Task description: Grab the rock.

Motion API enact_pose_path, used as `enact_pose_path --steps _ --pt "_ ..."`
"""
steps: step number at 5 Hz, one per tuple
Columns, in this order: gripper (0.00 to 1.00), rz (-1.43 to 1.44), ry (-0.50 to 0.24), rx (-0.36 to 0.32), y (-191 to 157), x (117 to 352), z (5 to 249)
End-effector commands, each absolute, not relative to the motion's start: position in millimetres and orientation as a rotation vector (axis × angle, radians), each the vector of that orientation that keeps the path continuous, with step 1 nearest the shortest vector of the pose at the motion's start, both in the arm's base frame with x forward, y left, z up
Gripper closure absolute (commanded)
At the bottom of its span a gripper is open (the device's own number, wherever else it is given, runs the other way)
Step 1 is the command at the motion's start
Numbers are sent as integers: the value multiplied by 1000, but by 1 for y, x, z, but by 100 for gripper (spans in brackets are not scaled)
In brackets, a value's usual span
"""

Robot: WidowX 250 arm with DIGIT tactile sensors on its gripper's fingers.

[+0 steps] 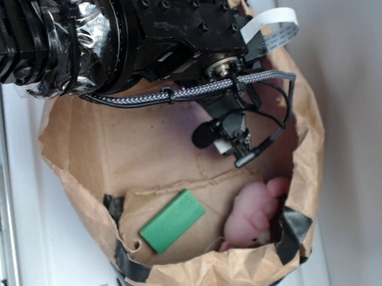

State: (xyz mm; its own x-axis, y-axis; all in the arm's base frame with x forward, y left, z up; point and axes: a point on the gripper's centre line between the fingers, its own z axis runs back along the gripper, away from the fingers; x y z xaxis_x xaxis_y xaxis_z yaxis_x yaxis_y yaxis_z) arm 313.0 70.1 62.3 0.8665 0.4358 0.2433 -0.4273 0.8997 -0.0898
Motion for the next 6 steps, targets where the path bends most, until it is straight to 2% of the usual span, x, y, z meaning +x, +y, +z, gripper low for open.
enact_pose_path --steps 1,3,6 --pt "0 477 -354 14 75 324 69" --pt "0 525 -427 60 78 343 58" --pt "0 518 -414 69 72 346 54"
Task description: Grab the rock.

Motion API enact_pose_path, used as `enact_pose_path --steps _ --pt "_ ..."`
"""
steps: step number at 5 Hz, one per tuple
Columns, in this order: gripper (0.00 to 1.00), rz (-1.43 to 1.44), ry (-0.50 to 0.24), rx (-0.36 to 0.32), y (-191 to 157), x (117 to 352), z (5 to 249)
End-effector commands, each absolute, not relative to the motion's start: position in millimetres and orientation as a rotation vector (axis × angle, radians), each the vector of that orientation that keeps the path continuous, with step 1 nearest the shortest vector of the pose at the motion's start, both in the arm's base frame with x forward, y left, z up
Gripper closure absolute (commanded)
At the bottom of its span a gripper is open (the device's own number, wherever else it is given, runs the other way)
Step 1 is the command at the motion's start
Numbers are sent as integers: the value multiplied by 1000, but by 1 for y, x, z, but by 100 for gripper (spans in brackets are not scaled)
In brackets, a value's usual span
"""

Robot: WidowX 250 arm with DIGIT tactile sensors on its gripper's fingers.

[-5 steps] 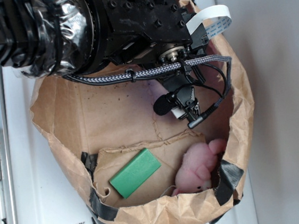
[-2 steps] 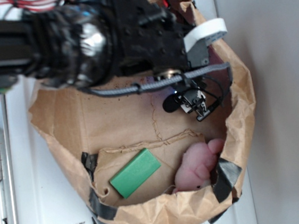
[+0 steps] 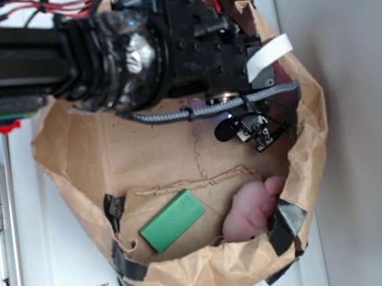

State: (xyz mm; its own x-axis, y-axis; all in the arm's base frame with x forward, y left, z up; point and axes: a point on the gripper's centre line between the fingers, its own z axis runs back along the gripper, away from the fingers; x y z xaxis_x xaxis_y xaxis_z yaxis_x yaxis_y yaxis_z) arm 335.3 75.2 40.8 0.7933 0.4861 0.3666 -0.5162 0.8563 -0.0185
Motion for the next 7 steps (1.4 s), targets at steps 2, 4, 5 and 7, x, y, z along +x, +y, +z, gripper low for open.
enact_pose_path --steps 2,4,5,7 --pt "100 523 -403 64 73 348 52" --pt "100 505 -363 51 77 340 71" --pt "100 457 -304 -3 82 323 102" --pt "100 380 -254 -39 80 298 144"
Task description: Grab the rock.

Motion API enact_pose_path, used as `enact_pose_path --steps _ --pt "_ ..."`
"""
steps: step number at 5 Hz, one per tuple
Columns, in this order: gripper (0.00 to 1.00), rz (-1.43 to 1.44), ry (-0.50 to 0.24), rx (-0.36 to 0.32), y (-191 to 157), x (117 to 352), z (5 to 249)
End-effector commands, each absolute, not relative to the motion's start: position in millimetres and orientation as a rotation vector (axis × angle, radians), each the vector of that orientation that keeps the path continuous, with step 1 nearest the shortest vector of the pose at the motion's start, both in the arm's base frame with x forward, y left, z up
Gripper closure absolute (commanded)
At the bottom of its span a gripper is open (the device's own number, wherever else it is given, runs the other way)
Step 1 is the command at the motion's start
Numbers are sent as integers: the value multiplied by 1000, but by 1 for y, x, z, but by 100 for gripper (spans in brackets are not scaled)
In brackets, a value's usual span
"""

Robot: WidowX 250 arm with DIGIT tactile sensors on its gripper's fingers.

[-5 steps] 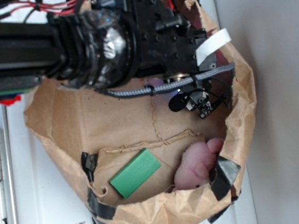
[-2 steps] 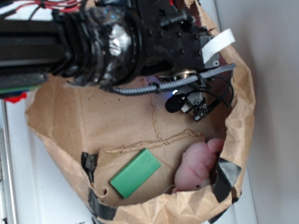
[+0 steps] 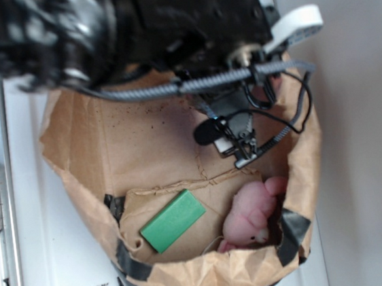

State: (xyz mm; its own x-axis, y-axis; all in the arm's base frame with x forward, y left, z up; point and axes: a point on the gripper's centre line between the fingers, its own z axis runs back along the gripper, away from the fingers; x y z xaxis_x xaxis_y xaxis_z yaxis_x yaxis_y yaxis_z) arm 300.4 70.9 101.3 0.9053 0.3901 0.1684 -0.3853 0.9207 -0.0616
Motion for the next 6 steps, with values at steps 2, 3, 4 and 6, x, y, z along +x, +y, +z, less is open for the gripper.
enact_pose_path --steps 2,3,4,6 --pt "100 176 -255 -9 48 269 178" --pt "100 81 -280 4 27 259 184" --pt "100 30 -284 15 16 260 186" --pt "100 47 -301 21 15 266 183"
